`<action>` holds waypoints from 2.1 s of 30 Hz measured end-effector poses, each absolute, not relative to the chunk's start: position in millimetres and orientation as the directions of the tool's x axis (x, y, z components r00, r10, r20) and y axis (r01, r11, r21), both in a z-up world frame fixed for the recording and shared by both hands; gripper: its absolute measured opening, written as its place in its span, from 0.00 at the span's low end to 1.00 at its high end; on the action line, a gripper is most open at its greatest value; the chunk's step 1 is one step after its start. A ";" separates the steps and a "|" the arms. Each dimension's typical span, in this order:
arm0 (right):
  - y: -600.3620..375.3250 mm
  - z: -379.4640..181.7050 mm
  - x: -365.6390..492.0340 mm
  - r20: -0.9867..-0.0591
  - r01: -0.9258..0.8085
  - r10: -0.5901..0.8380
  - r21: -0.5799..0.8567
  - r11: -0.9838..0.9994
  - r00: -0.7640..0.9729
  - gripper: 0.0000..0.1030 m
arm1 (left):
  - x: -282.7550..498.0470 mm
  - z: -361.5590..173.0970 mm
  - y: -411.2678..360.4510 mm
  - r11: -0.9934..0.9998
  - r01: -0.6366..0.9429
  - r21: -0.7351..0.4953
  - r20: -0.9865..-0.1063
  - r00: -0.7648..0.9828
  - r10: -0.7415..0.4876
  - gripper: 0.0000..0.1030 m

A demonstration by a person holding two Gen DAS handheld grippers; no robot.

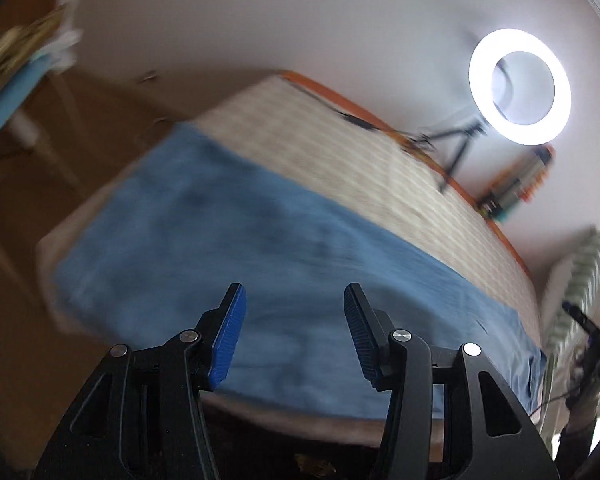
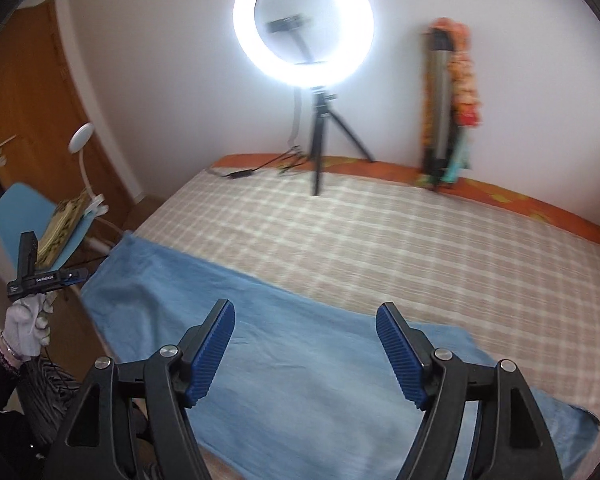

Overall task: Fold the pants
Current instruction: 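Move both open tools to the hem end of the jeans, then grasp the leg hems with the left tool while the right tool grasps the folded edge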

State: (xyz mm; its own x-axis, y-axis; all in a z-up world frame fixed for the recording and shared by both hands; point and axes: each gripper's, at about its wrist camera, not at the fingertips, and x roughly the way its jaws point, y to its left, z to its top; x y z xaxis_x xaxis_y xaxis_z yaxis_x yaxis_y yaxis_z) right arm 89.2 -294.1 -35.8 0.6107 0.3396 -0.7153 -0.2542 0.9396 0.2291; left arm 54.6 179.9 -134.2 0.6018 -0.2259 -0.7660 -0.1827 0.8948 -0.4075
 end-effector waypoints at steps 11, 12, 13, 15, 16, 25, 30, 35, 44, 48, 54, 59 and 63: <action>-178.6 -67.3 110.2 -0.723 -0.407 0.469 0.278 0.870 0.507 0.75 | 10.7 -195.1 300.8 0.703 -0.488 -0.517 -0.786 0.596 -0.165 0.49; -169.5 -73.1 111.4 -0.727 -0.409 0.476 0.288 0.866 0.495 0.75 | 12.4 -200.9 305.6 0.686 -0.498 -0.530 -0.785 0.594 -0.175 0.50; -162.4 -75.5 111.8 -0.730 -0.411 0.479 0.292 0.863 0.487 0.75 | 13.5 -209.3 310.5 0.660 -0.520 -0.543 -0.787 0.590 -0.182 0.51; -151.8 -81.8 111.3 -0.735 -0.420 0.484 0.294 0.859 0.475 0.75 | 12.0 -226.0 318.5 0.600 -0.547 -0.583 -0.776 0.594 -0.212 0.51; -146.7 -85.6 111.5 -0.739 -0.424 0.483 0.292 0.857 0.469 0.75 | 12.1 -232.0 319.8 0.574 -0.549 -0.608 -0.762 0.606 -0.227 0.52; -139.8 -93.3 115.9 -0.747 -0.418 0.483 0.299 0.858 0.456 0.75 | 20.1 -229.5 305.0 0.570 -0.530 -0.628 -0.710 0.690 -0.140 0.53; -143.5 -98.8 126.3 -0.748 -0.384 0.485 0.327 0.863 0.453 0.76 | 38.3 -213.9 279.0 0.730 -0.506 -0.459 -0.760 0.649 -0.029 0.35; -127.6 -99.3 136.3 -0.760 -0.411 0.494 0.325 0.852 0.422 0.76 | 55.5 -218.0 273.9 0.770 -0.509 -0.385 -0.781 0.625 0.022 0.26; -35.1 -95.5 183.0 -0.764 -0.514 0.591 0.409 0.754 0.260 0.76 | 41.5 -170.0 242.6 0.874 -0.306 -0.377 -0.652 0.758 -0.016 0.12; 52.5 -104.4 228.6 -0.737 -0.544 0.674 0.541 0.642 0.062 0.79 | 40.8 -161.5 210.1 0.929 -0.186 -0.320 -0.624 0.779 -0.059 0.12; 178.2 -130.1 269.2 -0.753 -0.563 0.643 0.595 0.573 -0.141 0.79 | 54.2 -167.0 188.5 0.944 -0.098 -0.316 -0.625 0.770 -0.129 0.12; 240.9 -156.3 280.4 -0.820 -0.609 0.537 0.532 0.588 -0.197 0.74 | 54.6 -168.0 172.1 0.956 -0.038 -0.290 -0.626 0.764 -0.159 0.12; 252.3 -181.2 282.6 -0.882 -0.616 0.433 0.446 0.649 -0.183 0.13 | 51.7 -165.5 165.4 0.951 -0.020 -0.308 -0.630 0.753 -0.188 0.11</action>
State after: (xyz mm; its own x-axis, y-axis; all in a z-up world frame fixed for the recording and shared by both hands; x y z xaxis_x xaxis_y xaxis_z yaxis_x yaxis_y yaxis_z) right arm 282.6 252.2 -181.2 -0.1827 0.4334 -0.8825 -0.6159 0.6492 0.4464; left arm 51.7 165.4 -165.5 0.7532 -0.1881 -0.6303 -0.0205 0.9511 -0.3083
